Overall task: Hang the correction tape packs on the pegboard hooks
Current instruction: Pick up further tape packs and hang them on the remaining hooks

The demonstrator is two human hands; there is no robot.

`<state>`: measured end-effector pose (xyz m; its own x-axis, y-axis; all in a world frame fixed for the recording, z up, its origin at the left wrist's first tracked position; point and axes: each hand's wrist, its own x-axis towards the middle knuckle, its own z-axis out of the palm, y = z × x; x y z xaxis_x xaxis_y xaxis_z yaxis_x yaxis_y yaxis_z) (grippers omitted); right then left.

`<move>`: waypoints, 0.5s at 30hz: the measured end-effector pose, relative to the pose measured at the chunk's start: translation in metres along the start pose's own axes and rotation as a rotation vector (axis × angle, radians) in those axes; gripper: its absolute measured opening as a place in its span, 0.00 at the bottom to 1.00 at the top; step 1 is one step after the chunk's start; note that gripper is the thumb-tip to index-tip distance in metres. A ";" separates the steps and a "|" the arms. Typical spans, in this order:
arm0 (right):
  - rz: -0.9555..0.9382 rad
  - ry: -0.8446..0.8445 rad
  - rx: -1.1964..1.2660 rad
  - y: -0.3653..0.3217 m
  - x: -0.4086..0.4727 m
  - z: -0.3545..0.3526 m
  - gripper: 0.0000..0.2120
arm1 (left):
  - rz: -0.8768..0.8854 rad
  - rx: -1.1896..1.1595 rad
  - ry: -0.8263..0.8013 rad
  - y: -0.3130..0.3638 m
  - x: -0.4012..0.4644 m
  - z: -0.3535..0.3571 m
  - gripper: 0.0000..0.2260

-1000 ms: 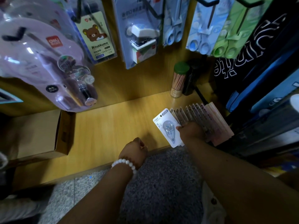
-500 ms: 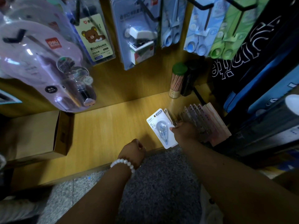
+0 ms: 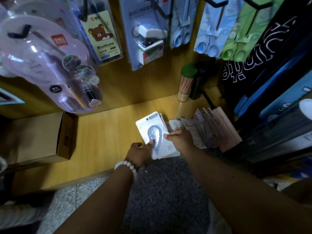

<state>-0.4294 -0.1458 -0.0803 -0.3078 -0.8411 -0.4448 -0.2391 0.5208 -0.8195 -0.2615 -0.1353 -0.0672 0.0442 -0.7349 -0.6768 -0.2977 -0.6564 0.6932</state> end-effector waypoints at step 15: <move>0.150 -0.321 0.177 0.007 -0.011 0.022 0.17 | -0.168 -0.757 -0.179 -0.029 0.013 -0.017 0.12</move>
<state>-0.4076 -0.1361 -0.0896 -0.0168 -0.7750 -0.6318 -0.0419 0.6319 -0.7739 -0.2356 -0.1287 -0.0922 -0.1417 -0.6190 -0.7725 0.4312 -0.7410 0.5148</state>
